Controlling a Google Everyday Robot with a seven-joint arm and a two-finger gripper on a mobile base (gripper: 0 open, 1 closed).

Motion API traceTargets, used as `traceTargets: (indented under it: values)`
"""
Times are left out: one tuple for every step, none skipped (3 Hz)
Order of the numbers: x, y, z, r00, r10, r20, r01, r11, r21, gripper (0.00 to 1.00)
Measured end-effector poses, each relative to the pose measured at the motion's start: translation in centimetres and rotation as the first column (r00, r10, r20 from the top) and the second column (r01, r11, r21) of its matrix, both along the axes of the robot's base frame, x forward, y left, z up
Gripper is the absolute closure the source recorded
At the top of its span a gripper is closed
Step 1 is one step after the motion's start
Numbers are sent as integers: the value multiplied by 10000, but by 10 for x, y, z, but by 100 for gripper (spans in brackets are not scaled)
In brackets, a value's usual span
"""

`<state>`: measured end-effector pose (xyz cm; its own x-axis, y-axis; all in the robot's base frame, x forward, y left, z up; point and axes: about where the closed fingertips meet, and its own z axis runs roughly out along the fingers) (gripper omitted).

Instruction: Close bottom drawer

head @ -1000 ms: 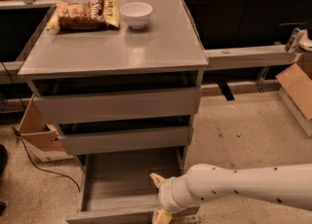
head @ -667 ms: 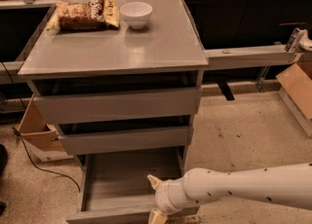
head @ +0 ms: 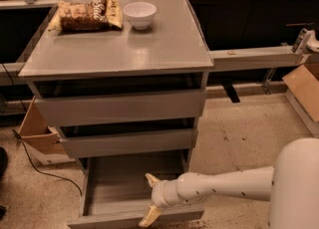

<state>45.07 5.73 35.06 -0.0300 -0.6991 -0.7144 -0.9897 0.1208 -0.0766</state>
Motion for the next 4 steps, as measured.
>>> traceTargets:
  values:
    - [30,3,-62,9999,-72,-103,66,9984,-557,0]
    - [28,2,-116,9979,-8,-653,-73,9923,-1236,0]
    - [22,-1,-144,9954,-141,-945,2,9894,-1456,0]
    - [19,-6,-161,9944,-561,-893,427,9886,-1446,19]
